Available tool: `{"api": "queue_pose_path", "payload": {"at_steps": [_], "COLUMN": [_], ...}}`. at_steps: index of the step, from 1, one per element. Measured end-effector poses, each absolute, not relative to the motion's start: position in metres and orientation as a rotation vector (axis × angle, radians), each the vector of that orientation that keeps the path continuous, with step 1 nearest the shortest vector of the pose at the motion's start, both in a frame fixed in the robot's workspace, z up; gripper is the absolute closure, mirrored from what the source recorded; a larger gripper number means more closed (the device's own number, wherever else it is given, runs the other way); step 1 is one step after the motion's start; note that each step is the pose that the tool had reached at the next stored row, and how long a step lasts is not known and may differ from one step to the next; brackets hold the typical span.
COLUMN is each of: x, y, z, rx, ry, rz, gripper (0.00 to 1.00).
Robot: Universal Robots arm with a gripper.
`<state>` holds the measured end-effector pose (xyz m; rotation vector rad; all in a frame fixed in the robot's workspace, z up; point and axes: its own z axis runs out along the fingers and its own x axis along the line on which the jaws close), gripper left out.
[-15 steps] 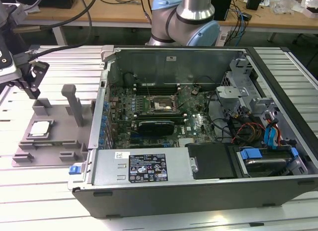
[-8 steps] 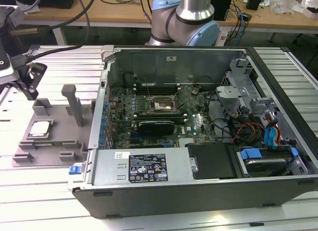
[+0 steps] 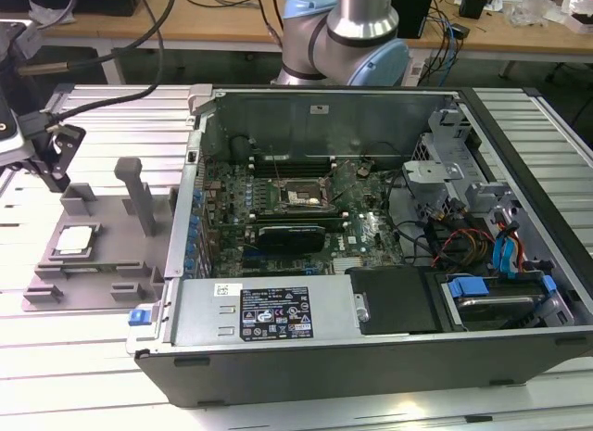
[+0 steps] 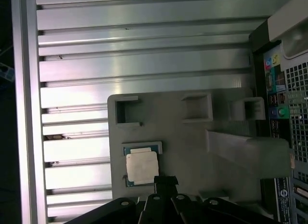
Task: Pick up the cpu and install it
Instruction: 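Pick up the cpu and move it towards the insertion slot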
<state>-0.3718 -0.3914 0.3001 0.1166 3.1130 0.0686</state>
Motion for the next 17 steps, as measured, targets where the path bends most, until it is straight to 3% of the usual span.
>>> {"api": "queue_pose_path", "payload": {"at_steps": [17], "x": [-0.38], "y": [-0.396], "z": [0.27], "rx": [0.117], "ry": [3.113], "rz": [0.069], "gripper": [0.89]}}
